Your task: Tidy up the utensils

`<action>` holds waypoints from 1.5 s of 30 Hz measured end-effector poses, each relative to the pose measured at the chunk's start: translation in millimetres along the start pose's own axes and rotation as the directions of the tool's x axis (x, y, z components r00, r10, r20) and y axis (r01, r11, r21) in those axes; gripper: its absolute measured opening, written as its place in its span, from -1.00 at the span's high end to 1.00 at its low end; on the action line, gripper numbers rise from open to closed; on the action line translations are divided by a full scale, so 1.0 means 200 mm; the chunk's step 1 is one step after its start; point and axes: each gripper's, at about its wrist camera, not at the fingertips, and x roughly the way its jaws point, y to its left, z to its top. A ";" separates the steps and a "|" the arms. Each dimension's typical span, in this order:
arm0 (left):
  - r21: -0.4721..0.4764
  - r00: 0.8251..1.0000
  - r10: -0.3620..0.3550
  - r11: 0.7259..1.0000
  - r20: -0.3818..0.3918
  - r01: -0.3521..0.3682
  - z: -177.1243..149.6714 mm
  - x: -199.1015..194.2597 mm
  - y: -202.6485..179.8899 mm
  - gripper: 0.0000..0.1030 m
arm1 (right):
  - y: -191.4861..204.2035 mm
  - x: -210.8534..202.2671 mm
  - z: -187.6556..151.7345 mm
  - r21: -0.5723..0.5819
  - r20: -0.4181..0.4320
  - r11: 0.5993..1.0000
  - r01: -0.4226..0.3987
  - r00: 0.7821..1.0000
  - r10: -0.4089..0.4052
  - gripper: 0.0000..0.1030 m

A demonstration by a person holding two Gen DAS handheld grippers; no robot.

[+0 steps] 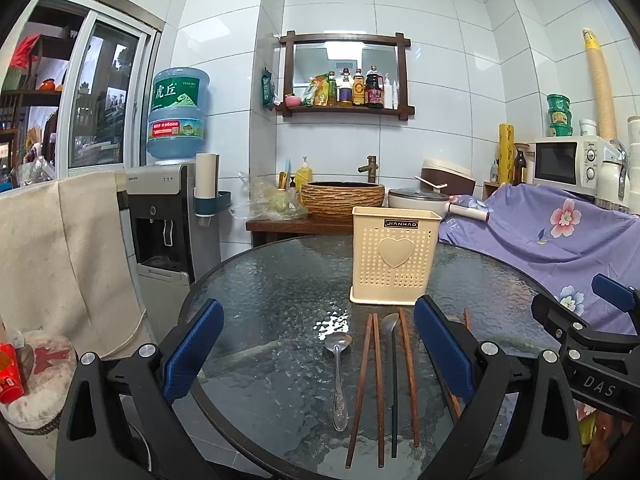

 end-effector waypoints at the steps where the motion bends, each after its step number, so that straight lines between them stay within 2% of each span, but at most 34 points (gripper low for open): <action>1: 0.001 1.000 0.002 1.000 0.000 -0.002 0.00 0.00 0.00 -0.82 | 0.00 0.00 0.00 -0.002 0.000 1.000 0.002 1.000 -0.002 -0.91; 20: 0.008 1.000 -0.001 1.000 -0.007 0.001 0.00 0.02 0.00 -0.82 | -0.01 0.03 -0.02 0.006 -0.014 1.000 0.006 1.000 -0.006 -0.91; 24: 0.022 0.996 0.000 1.000 -0.084 0.002 -0.02 0.11 0.02 -0.75 | -0.09 0.13 -0.04 0.059 -0.085 0.998 -0.011 0.996 0.016 -0.91; 28: -0.039 0.972 -0.039 0.999 -0.231 0.031 -0.06 0.29 0.15 -0.40 | -0.19 0.28 -0.08 0.078 -0.181 0.996 0.036 0.983 -0.021 -0.90; 31: -0.021 0.962 -0.028 1.000 -0.272 0.023 -0.08 0.37 0.17 -0.36 | -0.22 0.36 -0.10 0.082 -0.219 0.995 0.054 0.975 -0.035 -0.86; 34: 0.009 0.950 -0.045 0.999 -0.307 0.051 -0.08 0.44 0.16 -0.31 | -0.23 0.43 -0.10 0.082 -0.251 0.995 0.049 0.968 -0.027 -0.70; 39: 0.068 0.914 -0.055 0.994 -0.401 0.089 -0.07 0.59 0.11 -0.29 | -0.23 0.57 -0.09 0.061 -0.314 0.998 0.030 0.949 -0.009 -0.39; 42: 0.055 0.891 -0.082 0.991 -0.446 0.119 -0.08 0.65 0.09 -0.13 | -0.23 0.66 -0.08 0.049 -0.362 0.998 0.031 0.932 -0.011 -0.27; 45: 0.067 0.880 -0.078 0.990 -0.468 0.123 -0.08 0.71 0.08 0.04 | -0.24 0.77 -0.08 0.072 -0.417 0.997 0.008 0.909 0.022 -0.16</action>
